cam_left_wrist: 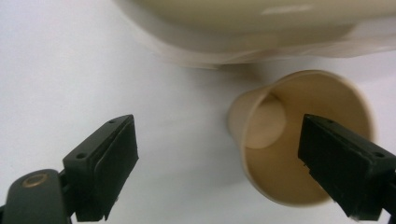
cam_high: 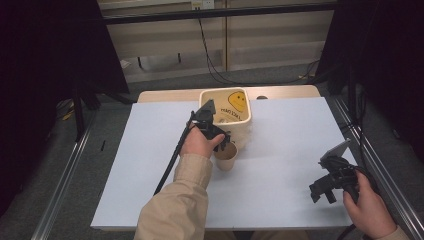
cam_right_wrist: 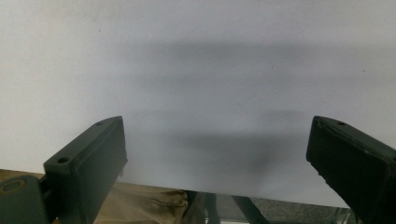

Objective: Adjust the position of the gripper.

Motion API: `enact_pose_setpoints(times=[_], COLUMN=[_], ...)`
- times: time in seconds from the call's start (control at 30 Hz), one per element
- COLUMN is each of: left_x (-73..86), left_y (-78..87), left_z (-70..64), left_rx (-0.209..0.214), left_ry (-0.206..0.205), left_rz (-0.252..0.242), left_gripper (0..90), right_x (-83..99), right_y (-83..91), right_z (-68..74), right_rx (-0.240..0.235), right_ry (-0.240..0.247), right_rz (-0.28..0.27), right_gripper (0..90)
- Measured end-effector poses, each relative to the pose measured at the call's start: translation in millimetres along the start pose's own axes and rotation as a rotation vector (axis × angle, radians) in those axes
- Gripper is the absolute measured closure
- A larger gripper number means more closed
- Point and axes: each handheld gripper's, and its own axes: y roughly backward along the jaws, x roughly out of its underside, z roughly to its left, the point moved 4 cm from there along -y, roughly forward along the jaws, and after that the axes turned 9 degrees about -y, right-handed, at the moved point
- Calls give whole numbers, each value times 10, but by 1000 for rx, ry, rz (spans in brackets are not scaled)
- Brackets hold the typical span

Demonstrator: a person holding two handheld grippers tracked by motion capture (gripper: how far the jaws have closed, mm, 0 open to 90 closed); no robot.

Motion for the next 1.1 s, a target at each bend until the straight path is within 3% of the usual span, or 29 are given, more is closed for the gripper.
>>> enact_pose_setpoints(times=[0.17,0.27,0.43,0.9,1.0,1.1], left_x=[-46,-72,-110,-162,-170,-171], left_y=[100,172,256,332,353,362], left_z=[-51,-48,-69,-127,-148,-159], left_rx=[10,12,23,9,19,23], left_ry=[18,-3,-1,-10,9,-1], left_rz=[-1,6,1,4,-1,5], left_gripper=[112,109,106,61,55,51], right_x=[5,5,1,3,4,7], right_y=[6,9,18,17,20,28], right_z=[-1,1,7,19,18,18], right_rx=[-4,-6,-5,-4,-10,-7], right_ry=[-1,-1,0,1,0,-4], right_rz=[0,1,-3,0,-1,2], right_gripper=[49,50,50,50,49,49])
